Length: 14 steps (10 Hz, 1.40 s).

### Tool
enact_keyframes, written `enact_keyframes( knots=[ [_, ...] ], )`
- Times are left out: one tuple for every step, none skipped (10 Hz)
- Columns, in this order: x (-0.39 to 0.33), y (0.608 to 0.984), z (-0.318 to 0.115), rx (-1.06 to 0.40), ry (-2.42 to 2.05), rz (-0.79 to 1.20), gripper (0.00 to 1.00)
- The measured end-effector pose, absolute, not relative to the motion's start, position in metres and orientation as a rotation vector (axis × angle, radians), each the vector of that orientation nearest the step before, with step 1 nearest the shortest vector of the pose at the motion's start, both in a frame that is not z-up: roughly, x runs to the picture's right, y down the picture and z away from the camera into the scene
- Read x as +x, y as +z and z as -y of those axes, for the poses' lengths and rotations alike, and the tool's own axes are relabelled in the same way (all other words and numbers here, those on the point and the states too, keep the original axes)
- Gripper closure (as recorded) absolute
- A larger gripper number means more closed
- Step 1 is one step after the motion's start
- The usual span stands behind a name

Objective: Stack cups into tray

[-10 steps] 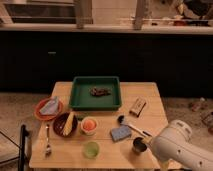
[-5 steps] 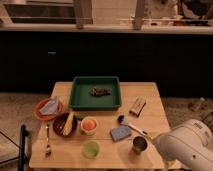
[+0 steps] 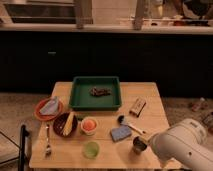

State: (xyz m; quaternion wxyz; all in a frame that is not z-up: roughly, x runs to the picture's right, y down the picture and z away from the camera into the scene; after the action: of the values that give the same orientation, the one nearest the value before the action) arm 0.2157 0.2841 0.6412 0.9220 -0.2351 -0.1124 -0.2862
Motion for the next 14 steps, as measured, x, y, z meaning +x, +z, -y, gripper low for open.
enact_keyframes(
  knots=[
    [0.212, 0.650, -0.289, -0.494, -0.613, 0.243, 0.20],
    [0.210, 0.657, -0.293, -0.507, -0.626, 0.250, 0.20],
    [0.210, 0.662, -0.296, -0.518, -0.630, 0.252, 0.20],
    [0.210, 0.667, -0.298, -0.532, -0.637, 0.252, 0.20],
    [0.210, 0.672, -0.301, -0.547, -0.642, 0.254, 0.20],
    [0.211, 0.678, -0.304, -0.559, -0.644, 0.256, 0.20],
    [0.215, 0.683, -0.310, -0.575, -0.637, 0.256, 0.20],
    [0.218, 0.687, -0.314, -0.587, -0.633, 0.257, 0.20],
    [0.218, 0.693, -0.321, -0.599, -0.633, 0.260, 0.20],
    [0.217, 0.699, -0.327, -0.609, -0.633, 0.265, 0.20],
    [0.216, 0.704, -0.333, -0.619, -0.634, 0.270, 0.21],
    [0.216, 0.706, -0.335, -0.623, -0.630, 0.272, 0.27],
    [0.217, 0.706, -0.337, -0.625, -0.629, 0.271, 0.34],
    [0.217, 0.706, -0.337, -0.623, -0.629, 0.270, 0.47]
  ],
)
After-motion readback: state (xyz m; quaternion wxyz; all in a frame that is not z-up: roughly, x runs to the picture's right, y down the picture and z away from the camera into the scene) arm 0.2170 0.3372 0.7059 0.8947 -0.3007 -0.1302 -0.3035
